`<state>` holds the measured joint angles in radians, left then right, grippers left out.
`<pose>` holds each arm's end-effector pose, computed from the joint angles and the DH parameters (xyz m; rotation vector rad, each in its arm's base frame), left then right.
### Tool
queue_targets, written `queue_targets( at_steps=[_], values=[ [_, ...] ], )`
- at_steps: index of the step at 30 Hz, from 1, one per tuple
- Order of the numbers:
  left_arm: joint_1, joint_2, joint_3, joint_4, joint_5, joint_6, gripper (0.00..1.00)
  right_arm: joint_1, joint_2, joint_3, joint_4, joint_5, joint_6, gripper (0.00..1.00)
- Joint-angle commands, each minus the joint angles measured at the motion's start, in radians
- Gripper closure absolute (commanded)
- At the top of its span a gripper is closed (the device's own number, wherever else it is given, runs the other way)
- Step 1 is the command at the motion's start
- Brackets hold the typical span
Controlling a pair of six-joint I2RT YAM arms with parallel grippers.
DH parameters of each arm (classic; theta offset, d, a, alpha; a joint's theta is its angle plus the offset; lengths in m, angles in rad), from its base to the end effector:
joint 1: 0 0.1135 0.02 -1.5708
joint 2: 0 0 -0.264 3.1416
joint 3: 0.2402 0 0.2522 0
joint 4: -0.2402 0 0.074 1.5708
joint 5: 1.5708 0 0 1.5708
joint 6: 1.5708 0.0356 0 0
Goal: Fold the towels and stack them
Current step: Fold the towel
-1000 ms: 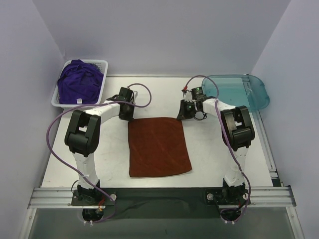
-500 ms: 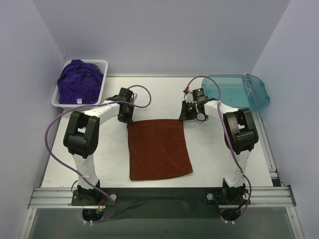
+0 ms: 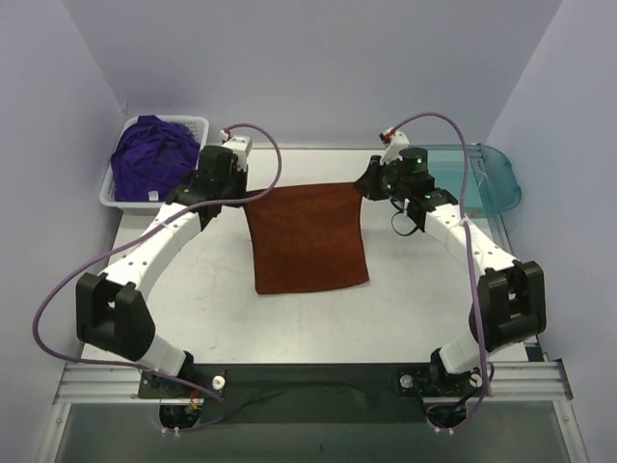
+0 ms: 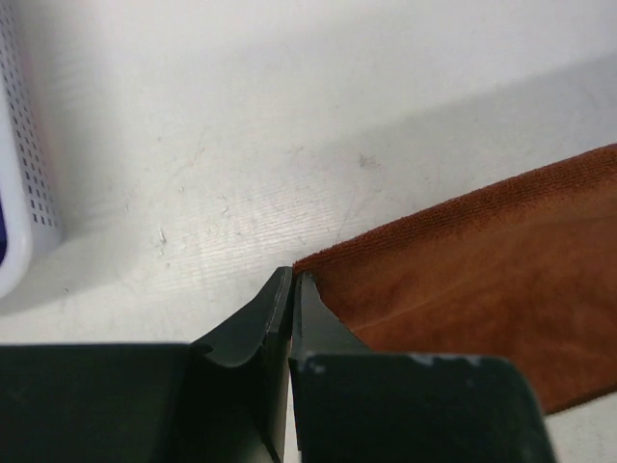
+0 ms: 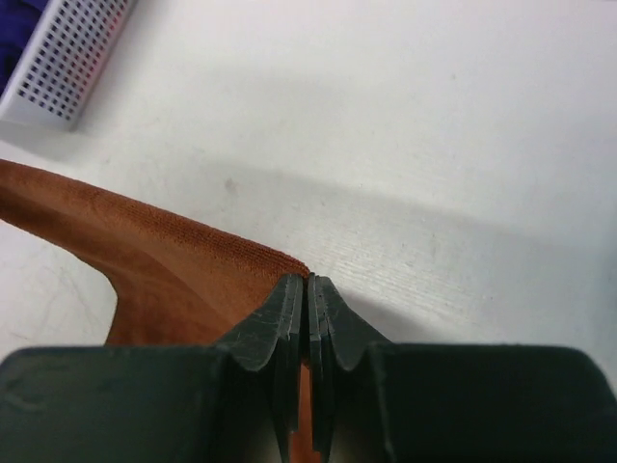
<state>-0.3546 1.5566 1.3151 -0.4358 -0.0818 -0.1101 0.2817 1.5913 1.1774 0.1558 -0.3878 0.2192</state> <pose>0.3328 -0.1201 0.3085 0.2306 2.2384 -0.1586 0.3586 0.1178 0.3066 -0.3368 1.8365 0.7036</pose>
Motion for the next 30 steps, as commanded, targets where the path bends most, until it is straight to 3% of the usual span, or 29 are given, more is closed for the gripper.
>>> queue_targets(
  at_steps=[1, 12, 22, 30],
  values=[
    [-0.017, -0.111, 0.029, 0.098, -0.006, 0.042, 1.0, -0.007, -0.112, -0.022, 0.067, 0.029, 0.003, 1.0],
    [-0.081, -0.415, -0.004, 0.118, 0.028, 0.079, 1.0, 0.001, -0.463, -0.13, 0.051, 0.006, -0.021, 1.0],
    [-0.155, -0.713, -0.065, 0.017, 0.168, 0.064, 1.0, 0.068, -0.787, -0.17, -0.188, -0.022, -0.104, 1.0],
    [-0.155, -0.713, -0.128, -0.037, 0.234, -0.017, 1.0, 0.077, -0.854, -0.188, -0.263, -0.036, -0.04, 1.0]
  ],
)
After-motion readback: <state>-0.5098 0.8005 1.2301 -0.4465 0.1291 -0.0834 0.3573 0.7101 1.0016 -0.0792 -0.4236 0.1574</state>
